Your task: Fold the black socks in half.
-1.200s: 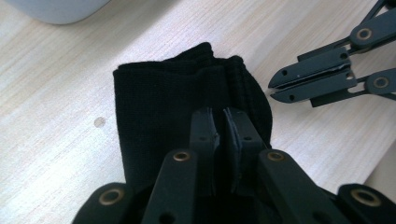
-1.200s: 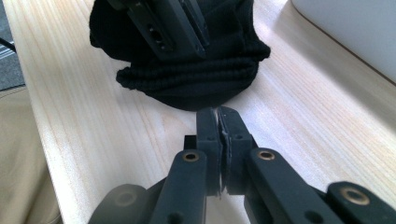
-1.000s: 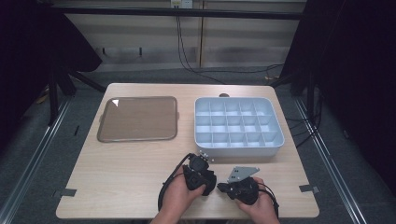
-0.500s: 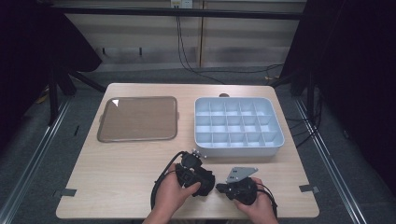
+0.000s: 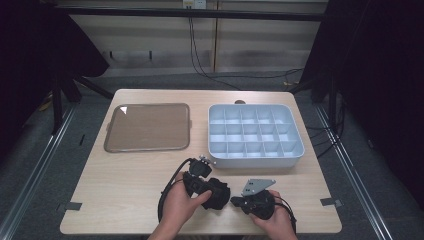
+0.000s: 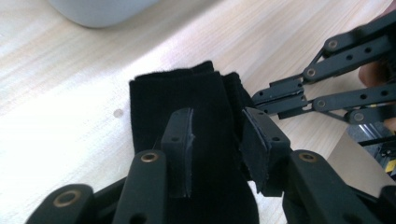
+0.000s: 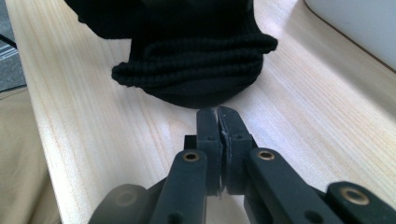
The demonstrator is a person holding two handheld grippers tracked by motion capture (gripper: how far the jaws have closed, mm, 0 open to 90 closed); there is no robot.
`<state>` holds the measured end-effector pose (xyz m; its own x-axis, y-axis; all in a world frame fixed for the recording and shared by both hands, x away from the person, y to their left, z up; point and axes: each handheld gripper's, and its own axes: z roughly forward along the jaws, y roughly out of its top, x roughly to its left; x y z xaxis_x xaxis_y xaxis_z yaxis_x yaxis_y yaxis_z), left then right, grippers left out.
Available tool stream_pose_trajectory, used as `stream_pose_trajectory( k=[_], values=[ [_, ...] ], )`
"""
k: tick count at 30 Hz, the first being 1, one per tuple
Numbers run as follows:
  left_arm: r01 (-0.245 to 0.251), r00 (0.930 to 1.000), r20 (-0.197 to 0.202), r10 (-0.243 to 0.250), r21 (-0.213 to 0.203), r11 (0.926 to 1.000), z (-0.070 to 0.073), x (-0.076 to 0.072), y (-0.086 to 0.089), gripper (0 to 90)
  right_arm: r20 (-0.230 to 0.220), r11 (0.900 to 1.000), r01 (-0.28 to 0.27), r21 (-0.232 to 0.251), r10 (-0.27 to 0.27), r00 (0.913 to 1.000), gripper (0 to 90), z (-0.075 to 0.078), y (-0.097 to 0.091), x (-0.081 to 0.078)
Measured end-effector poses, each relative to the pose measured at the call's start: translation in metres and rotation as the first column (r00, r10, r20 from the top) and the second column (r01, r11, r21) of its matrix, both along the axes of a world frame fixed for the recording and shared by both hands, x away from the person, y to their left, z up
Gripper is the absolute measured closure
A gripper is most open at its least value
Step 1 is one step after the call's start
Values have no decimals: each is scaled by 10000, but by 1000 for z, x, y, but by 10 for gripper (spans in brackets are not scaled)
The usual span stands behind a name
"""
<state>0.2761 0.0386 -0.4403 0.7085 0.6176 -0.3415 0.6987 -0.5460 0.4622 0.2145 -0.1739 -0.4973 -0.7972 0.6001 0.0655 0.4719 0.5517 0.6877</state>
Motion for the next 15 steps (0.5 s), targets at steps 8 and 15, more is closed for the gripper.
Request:
stream_pose_trajectory(
  k=[8,15],
  values=[
    [52,9999,-140,-48,235,9997,-1,1,0,676,25,10000,-13,13,13,10000,882,0,1,1],
    [356,9992,-230,-341,713,9968,-6,0,-7,841,69,10000,-38,42,38,10000,884,-1,3,1]
  ],
)
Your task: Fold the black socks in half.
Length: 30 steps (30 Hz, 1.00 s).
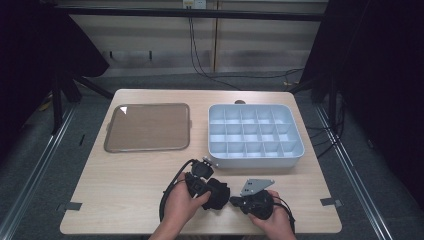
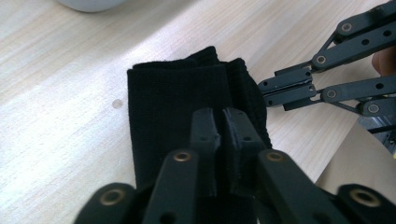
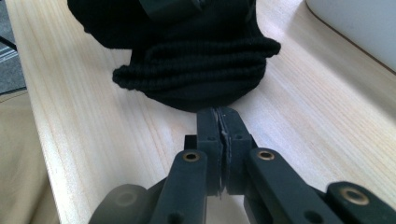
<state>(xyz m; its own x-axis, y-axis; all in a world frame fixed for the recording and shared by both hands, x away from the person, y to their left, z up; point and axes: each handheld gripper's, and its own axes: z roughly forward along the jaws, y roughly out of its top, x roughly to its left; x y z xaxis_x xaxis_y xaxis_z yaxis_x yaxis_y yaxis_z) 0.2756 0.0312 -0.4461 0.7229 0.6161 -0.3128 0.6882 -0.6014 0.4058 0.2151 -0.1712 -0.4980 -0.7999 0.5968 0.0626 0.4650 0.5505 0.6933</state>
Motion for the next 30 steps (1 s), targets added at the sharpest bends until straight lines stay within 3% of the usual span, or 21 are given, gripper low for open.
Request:
stream_pose_trajectory(
  k=[4,9,13,17,22,30],
  values=[
    [-14,10000,44,13,49,10000,2,-1,-3,868,3,10000,31,38,-31,10000,886,0,1,0],
    [65,9998,200,-60,-238,9997,15,-4,-8,872,-9,10000,62,74,-62,10000,891,-1,3,1],
    [161,9998,159,-155,-428,9990,16,-5,-13,873,78,10000,24,95,-24,10000,895,-1,3,1],
    [231,9997,-16,-232,-694,9973,8,-4,-22,874,63,10000,50,76,-51,10000,895,-1,4,1],
    [141,9996,-249,-155,-575,9982,-5,-1,-28,876,46,10000,30,51,-31,10000,893,-1,4,1],
    [267,9996,70,-265,-328,9991,-12,-5,-33,877,30,9995,244,-214,-243,9997,877,1,-3,0]
  ],
)
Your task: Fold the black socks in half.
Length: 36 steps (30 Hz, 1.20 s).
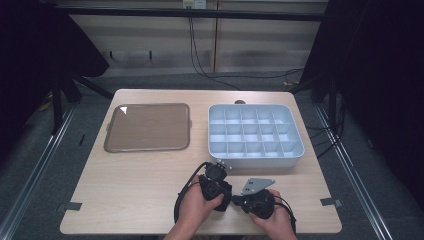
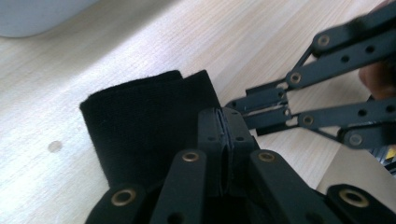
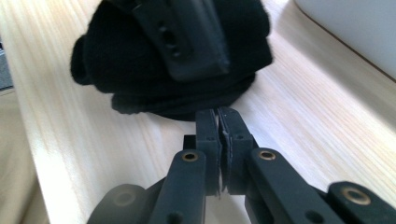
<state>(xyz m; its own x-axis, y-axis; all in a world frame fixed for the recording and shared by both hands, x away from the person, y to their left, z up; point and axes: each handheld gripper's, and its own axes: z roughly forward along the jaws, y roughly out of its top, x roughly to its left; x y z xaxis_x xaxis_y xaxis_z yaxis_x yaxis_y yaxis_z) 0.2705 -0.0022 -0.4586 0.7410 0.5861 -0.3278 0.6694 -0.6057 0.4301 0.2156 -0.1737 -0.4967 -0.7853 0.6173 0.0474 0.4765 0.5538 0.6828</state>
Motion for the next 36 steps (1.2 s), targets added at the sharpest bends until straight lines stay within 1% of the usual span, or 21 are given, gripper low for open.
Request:
stream_pose_trajectory(
  k=[2,3,4,5,6,8,11,12,15,19,20,25,26,29,30,32,33,34,36],
  values=[
    [11,10000,29,-11,44,10000,-1,-1,-2,880,55,10000,93,-35,-93,9999,877,0,-3,1],
    [11,10000,29,-11,44,10000,-1,-1,-2,880,-38,9998,180,-101,-181,9998,877,1,-5,0],
    [53,9999,162,-56,220,9997,-1,-2,-3,882,31,9998,179,-36,-179,9998,876,1,-6,1],
    [53,9999,162,-56,220,9997,-1,-2,-3,882,-9,9997,263,-13,-263,9997,875,2,-8,0],
    [143,9990,414,-158,365,9992,-2,-4,-6,882,52,9996,287,6,-287,9996,874,2,-9,1],
    [219,9979,595,-249,509,9985,-2,-6,-7,883,82,9993,360,61,-361,9993,873,3,-12,1],
    [225,9977,630,-255,477,9986,-2,-7,-7,884,91,9989,456,67,-457,9989,872,4,-15,1],
    [181,9976,655,-207,397,9990,-3,-7,-7,884,149,9990,448,48,-449,9989,872,4,-16,1],
    [233,9972,694,-263,437,9988,-3,-8,-7,884,73,9982,600,2,-600,9982,870,5,-17,1],
    [191,9981,583,-209,310,9993,-3,-7,-5,883,82,9975,705,89,-706,9975,868,5,-20,1],
    [176,9987,478,-187,219,9996,-3,-6,-3,881,32,9973,729,130,-730,9973,866,5,-21,1],
    [206,9987,457,-214,165,9997,-1,-5,-1,874,60,9972,745,110,-746,9972,864,5,-21,2],
    [174,9988,447,-179,94,9998,0,-5,1,865,80,9973,730,124,-731,9973,863,5,-21,2],
    [189,9991,385,-193,117,9998,1,-4,3,843,70,9972,728,169,-730,9973,862,5,-21,2],
    [301,9989,350,-306,154,9994,2,-3,5,836,89,9974,709,162,-710,9974,862,5,-21,2],
    [231,9990,385,-237,166,9996,4,-3,7,819,101,9973,677,285,-681,9976,862,4,-20,2],
    [234,9990,365,-240,160,9996,5,-2,8,819,101,9973,677,285,-681,9976,862,4,-20,2],
    [124,9993,364,-131,180,9998,7,-2,10,793,65,9975,671,239,-672,9977,861,4,-19,2],
    [120,9992,389,-127,169,9998,8,-1,12,774,117,9977,644,194,-646,9978,861,4,-19,2]
  ],
)
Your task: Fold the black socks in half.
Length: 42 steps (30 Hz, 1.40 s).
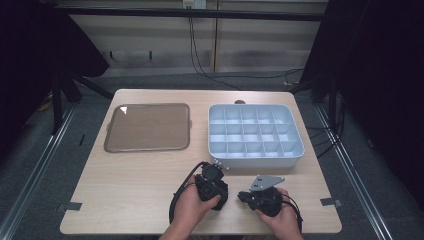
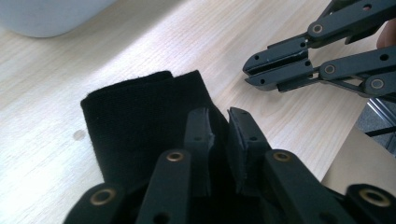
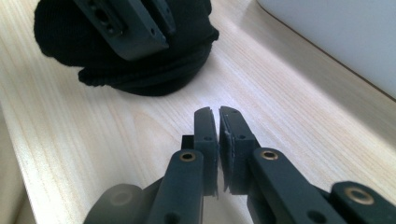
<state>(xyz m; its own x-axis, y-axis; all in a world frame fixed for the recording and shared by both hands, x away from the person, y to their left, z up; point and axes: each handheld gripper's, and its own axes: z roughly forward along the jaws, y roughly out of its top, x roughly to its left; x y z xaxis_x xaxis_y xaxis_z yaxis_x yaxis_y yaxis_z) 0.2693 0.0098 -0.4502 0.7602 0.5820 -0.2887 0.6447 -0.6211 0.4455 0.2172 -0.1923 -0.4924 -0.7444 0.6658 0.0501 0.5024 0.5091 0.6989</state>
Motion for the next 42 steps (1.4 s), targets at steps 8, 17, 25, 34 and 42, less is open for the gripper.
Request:
stream_pose_trajectory(
  k=[8,17,25,34,42],
  values=[
    [-99,9999,30,99,39,9999,6,2,5,706,35,10000,-78,22,78,10000,854,-1,2,0],
    [-249,9995,190,250,-19,9997,11,4,9,636,-65,10000,-71,9,71,10000,848,-1,4,0],
    [-400,9987,299,403,-99,9992,14,6,14,581,-110,9999,-121,-31,121,9999,846,-2,6,0],
    [-645,9966,496,654,-181,9978,18,10,20,533,-91,9998,-209,-15,209,9997,841,-3,8,1],
    [-674,9966,460,680,-138,9976,18,11,22,547,-99,9998,-214,-10,214,9997,840,-3,8,1]
  ],
)
